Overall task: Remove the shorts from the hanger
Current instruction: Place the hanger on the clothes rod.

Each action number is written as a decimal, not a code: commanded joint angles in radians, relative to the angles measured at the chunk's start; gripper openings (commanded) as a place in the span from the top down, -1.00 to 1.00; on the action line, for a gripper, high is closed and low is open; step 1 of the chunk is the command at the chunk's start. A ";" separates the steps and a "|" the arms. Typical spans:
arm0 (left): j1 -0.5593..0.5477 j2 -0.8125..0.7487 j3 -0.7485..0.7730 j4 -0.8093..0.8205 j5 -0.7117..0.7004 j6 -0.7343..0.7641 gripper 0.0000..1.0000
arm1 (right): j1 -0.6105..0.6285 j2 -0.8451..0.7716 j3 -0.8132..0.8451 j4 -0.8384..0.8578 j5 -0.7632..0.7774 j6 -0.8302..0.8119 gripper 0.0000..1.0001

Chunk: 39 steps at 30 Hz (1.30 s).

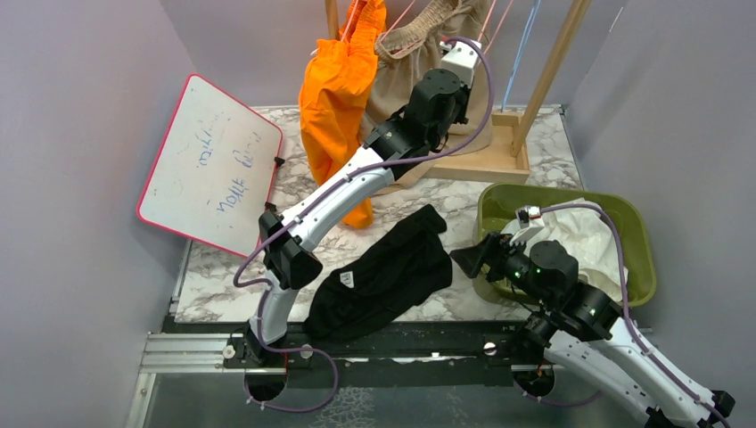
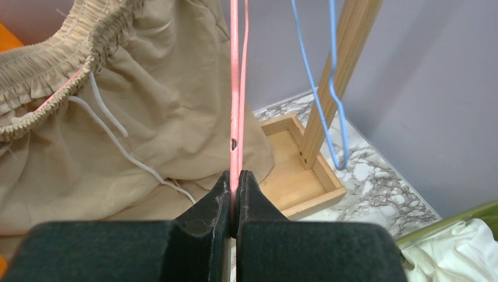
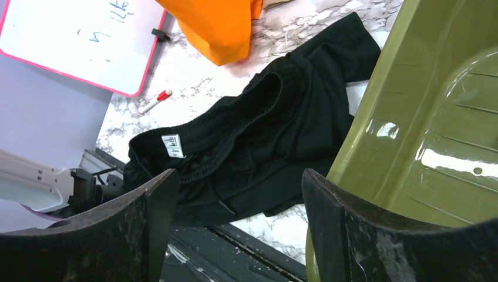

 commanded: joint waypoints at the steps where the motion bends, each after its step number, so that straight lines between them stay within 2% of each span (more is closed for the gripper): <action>1: 0.034 0.051 0.083 -0.033 0.039 -0.042 1.00 | 0.001 -0.001 -0.023 -0.009 -0.001 0.007 -0.58; 9: 0.039 0.075 0.056 -0.043 0.127 -0.048 1.00 | 0.001 0.010 -0.038 0.006 -0.006 0.008 -0.58; 15: 0.039 0.022 -0.030 -0.042 0.193 -0.065 0.23 | 0.001 0.016 -0.041 0.012 -0.005 0.006 -0.58; 22: 0.039 -0.114 -0.183 -0.038 0.204 -0.089 -0.29 | 0.001 0.019 -0.038 0.009 0.000 0.004 -0.58; 25: 0.040 -0.200 -0.306 -0.021 0.206 -0.099 -0.40 | 0.001 0.018 -0.041 0.011 0.000 0.008 -0.58; 31: 0.039 -0.440 -0.664 0.077 0.191 -0.105 -0.83 | 0.001 0.013 -0.041 0.028 -0.021 -0.011 -0.58; 35: 0.039 -0.645 -0.927 0.131 0.169 -0.115 -0.94 | 0.001 0.014 -0.044 0.101 -0.137 -0.078 -0.58; 39: 0.041 -0.880 -1.227 0.137 0.081 -0.156 -0.98 | 0.001 0.095 -0.032 0.177 -0.271 -0.122 -0.59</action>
